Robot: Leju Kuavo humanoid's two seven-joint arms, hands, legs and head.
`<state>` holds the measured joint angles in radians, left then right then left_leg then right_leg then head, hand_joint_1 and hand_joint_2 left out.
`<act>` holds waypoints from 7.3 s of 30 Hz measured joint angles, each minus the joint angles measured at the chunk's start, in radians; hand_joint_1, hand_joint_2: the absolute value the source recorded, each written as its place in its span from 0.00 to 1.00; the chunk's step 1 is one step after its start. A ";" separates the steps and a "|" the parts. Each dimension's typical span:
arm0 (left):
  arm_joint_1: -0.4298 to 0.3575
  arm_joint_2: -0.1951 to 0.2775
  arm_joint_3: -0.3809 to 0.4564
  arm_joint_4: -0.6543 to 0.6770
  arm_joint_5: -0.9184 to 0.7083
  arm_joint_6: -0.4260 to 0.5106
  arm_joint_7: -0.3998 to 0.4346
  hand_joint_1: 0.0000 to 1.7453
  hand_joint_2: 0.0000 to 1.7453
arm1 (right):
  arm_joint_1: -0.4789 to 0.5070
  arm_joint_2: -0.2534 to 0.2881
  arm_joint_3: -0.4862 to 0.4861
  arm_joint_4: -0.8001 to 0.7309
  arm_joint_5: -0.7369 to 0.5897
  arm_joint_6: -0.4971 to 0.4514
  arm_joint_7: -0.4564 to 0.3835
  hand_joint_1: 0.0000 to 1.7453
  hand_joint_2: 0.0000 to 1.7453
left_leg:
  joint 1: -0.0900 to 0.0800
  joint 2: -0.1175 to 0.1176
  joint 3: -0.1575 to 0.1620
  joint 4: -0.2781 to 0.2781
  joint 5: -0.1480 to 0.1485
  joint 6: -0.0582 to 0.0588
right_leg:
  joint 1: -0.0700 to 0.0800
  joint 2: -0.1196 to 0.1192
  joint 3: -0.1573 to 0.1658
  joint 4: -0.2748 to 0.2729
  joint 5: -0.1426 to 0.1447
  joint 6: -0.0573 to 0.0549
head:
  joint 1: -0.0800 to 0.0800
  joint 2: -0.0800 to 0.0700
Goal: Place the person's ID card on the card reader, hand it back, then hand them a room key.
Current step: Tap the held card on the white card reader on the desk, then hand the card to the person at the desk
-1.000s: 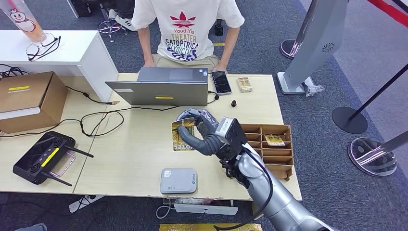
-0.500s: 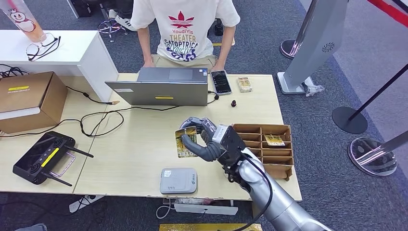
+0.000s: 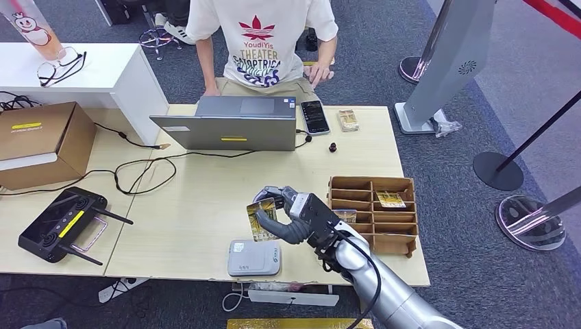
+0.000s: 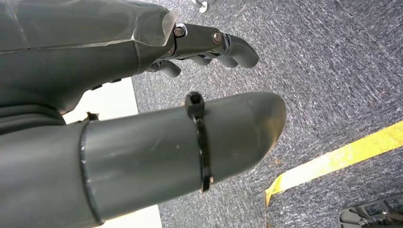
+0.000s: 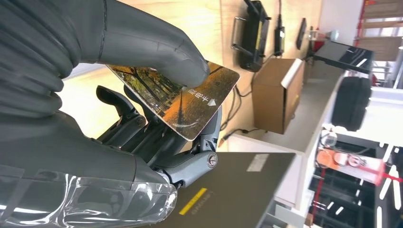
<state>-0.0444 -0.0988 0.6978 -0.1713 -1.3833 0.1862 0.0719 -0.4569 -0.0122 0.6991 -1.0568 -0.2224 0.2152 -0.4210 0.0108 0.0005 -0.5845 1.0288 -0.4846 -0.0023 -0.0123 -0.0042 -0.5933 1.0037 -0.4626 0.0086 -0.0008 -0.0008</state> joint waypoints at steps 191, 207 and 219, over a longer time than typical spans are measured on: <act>-0.007 -0.003 -0.013 0.000 -0.032 -0.016 0.023 0.00 0.00 | -0.105 0.274 0.239 0.620 0.050 -0.062 0.039 1.00 1.00 | 0.000 0.000 0.000 0.000 0.000 0.000 | 0.000 0.000 0.000 0.000 0.000 0.000 | 0.000 0.000; -0.007 -0.008 -0.013 0.000 -0.032 -0.015 0.024 0.00 0.00 | -0.113 0.268 0.231 0.614 0.034 -0.057 0.035 1.00 1.00 | 0.000 0.000 0.000 0.000 0.000 0.000 | 0.000 0.000 0.000 0.000 0.000 0.000 | 0.000 0.000; -0.007 -0.010 -0.013 0.000 -0.036 -0.011 0.023 0.00 0.00 | -0.108 0.248 0.206 0.513 -0.064 0.073 0.062 1.00 1.00 | 0.000 0.000 0.000 0.000 0.000 0.000 | 0.000 0.000 0.000 0.000 0.000 0.000 | 0.000 0.000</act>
<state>-0.0518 -0.1083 0.6847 -0.1713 -1.4197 0.1750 0.0954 -0.5645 0.2356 0.9051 -0.5438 -0.2863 0.2879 -0.3585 0.0110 0.0008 -0.5841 1.0289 -0.4846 -0.0024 -0.0122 -0.0038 -0.5932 1.0037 -0.4625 0.0085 -0.0007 -0.0008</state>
